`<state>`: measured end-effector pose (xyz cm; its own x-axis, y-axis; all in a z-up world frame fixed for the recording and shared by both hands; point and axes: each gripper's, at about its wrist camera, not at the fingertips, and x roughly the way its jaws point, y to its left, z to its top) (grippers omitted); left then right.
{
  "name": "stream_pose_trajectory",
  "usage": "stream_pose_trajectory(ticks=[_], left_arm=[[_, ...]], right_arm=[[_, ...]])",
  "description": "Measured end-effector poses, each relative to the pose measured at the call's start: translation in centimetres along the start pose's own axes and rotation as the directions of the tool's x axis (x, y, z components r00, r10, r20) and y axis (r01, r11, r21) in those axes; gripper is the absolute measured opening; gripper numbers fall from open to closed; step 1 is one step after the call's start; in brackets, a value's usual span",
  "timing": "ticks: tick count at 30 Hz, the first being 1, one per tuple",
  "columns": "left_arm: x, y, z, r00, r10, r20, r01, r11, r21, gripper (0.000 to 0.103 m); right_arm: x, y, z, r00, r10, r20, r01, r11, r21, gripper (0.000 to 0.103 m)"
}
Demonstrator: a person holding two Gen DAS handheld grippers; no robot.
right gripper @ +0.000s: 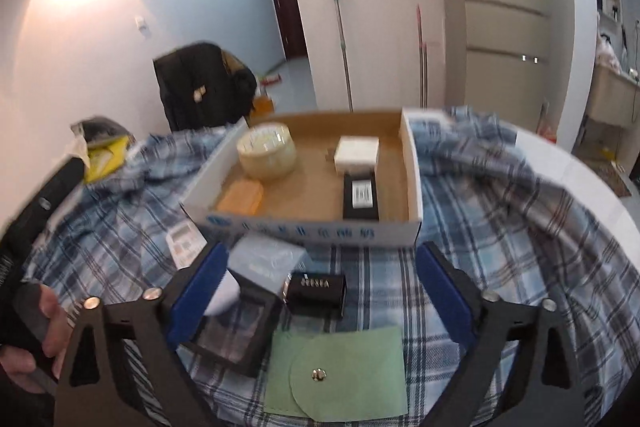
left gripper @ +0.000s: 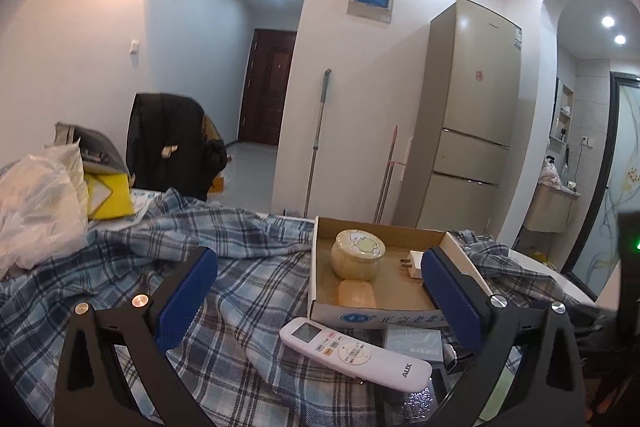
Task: Organize rigid objects
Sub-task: 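Grasp the black ZEESEA box with the right tool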
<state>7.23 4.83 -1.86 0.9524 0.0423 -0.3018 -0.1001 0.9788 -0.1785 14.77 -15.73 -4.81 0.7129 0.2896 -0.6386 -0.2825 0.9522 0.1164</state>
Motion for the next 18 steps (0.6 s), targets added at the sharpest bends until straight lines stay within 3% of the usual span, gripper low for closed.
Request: stream_pose_trajectory(ticks=[3, 7, 10, 14, 18], left_arm=[[0.2, 0.2, 0.0, 1.0, 0.013, -0.007, -0.013, 1.0, -0.007, 0.103], [0.1, -0.3, -0.1, 1.0, 0.017, -0.002, -0.017, 1.0, 0.015, 0.103], [-0.2, -0.3, -0.1, 1.0, 0.016, 0.009, -0.016, 1.0, 0.021, 0.103], [0.0, -0.3, -0.1, 1.0, 0.016, 0.001, -0.017, 1.0, 0.022, 0.103], [0.1, -0.2, -0.1, 1.0, 0.019, -0.006, -0.019, 1.0, 0.017, 0.103]], right_arm=[[2.2, 0.2, -0.5, 0.993, -0.038, -0.112, 0.038, 0.999, -0.005, 0.081], [4.3, -0.6, -1.0, 0.973, 0.026, -0.231, -0.012, 0.998, 0.064, 0.075], [5.1, -0.9, -1.2, 0.966, 0.032, -0.258, -0.01, 0.996, 0.087, 0.069], [5.9, -0.8, -1.7, 0.95, 0.044, -0.308, -0.018, 0.996, 0.089, 0.043], [5.2, -1.1, -1.6, 0.953, -0.004, -0.303, 0.022, 0.998, 0.056, 0.042]])
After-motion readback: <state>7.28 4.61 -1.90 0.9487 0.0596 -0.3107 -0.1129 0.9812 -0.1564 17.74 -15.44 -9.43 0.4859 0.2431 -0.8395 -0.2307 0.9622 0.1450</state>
